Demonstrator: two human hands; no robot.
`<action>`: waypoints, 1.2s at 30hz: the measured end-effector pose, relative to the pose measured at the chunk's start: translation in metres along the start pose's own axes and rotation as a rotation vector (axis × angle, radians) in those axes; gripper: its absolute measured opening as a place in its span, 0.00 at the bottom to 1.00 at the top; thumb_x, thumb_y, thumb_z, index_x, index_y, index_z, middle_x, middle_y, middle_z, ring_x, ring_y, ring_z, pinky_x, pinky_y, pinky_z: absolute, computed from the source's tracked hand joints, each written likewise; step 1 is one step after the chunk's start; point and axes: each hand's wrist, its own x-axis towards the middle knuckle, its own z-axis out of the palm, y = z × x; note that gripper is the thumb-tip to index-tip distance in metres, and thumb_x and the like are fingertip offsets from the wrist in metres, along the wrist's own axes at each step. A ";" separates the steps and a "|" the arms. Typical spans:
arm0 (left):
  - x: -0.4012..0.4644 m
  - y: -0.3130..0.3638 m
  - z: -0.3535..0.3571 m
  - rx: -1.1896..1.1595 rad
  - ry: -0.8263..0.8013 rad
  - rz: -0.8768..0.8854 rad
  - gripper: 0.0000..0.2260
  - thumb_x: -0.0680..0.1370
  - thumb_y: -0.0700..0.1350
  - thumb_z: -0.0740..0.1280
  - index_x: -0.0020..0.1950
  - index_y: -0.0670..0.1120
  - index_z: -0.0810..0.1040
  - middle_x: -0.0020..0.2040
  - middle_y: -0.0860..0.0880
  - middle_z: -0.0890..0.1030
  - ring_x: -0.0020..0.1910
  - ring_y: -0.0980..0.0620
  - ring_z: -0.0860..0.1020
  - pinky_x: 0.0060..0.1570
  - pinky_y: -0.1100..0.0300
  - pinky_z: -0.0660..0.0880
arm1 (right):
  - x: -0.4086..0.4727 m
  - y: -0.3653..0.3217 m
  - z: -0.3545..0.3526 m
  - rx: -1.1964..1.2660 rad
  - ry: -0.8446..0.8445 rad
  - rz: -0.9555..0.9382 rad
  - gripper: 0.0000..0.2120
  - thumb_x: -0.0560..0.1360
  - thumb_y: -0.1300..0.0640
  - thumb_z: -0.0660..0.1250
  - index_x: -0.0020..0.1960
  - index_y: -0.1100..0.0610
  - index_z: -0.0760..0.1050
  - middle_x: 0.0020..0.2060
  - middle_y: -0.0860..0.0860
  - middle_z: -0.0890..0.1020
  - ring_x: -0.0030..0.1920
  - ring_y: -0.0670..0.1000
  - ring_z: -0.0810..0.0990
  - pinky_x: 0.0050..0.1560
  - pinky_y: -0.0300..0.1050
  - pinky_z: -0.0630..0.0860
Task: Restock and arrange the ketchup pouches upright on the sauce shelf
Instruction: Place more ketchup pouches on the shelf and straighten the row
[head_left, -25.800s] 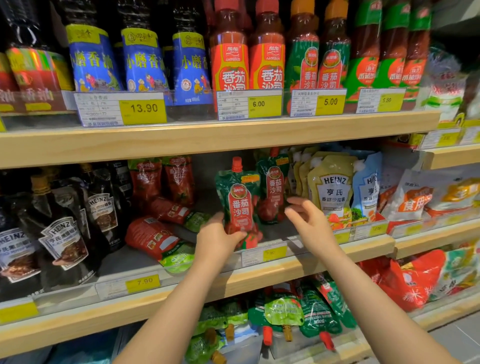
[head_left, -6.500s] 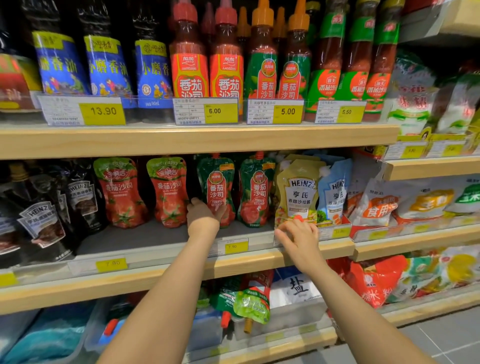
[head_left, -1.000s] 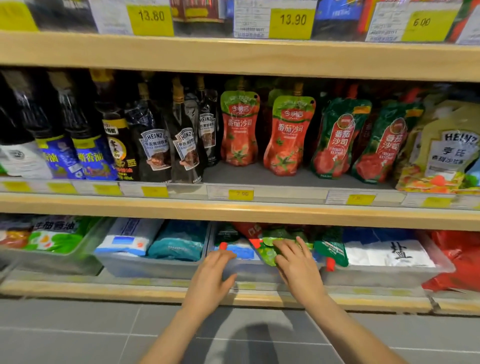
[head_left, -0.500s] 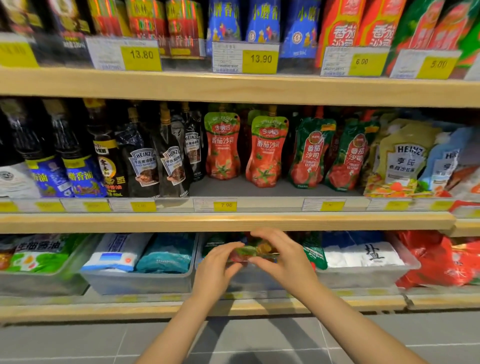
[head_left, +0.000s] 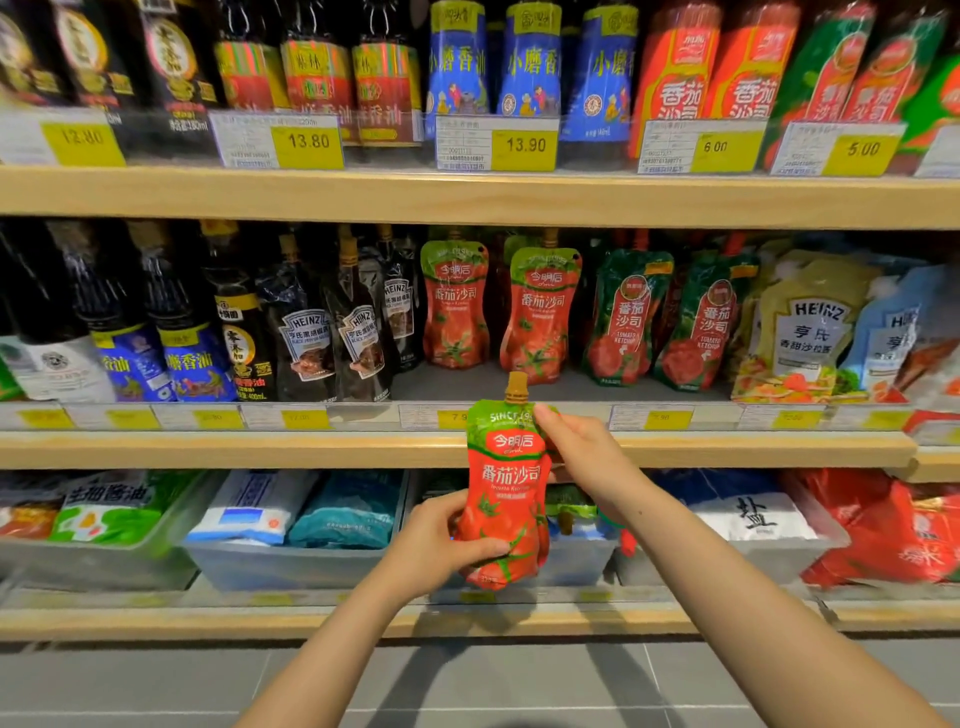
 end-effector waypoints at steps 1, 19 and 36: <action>0.000 0.000 0.001 -0.022 -0.004 -0.001 0.21 0.62 0.56 0.77 0.53 0.59 0.77 0.50 0.58 0.83 0.51 0.59 0.80 0.52 0.57 0.78 | 0.000 0.000 -0.001 -0.001 -0.015 0.026 0.20 0.77 0.43 0.58 0.44 0.56 0.81 0.36 0.50 0.84 0.37 0.46 0.81 0.35 0.37 0.78; 0.014 0.029 -0.067 -0.085 0.437 0.244 0.16 0.66 0.49 0.74 0.52 0.56 0.77 0.50 0.55 0.82 0.51 0.61 0.79 0.51 0.68 0.75 | -0.001 -0.022 0.039 0.043 0.223 -0.240 0.19 0.64 0.68 0.74 0.48 0.51 0.73 0.45 0.51 0.82 0.45 0.48 0.81 0.48 0.41 0.78; 0.041 -0.043 -0.136 1.036 0.862 0.418 0.12 0.73 0.52 0.61 0.50 0.46 0.75 0.43 0.48 0.77 0.46 0.51 0.69 0.53 0.55 0.62 | 0.132 -0.049 0.067 -0.292 0.321 -0.252 0.30 0.66 0.59 0.75 0.65 0.57 0.68 0.60 0.55 0.78 0.59 0.54 0.76 0.55 0.41 0.69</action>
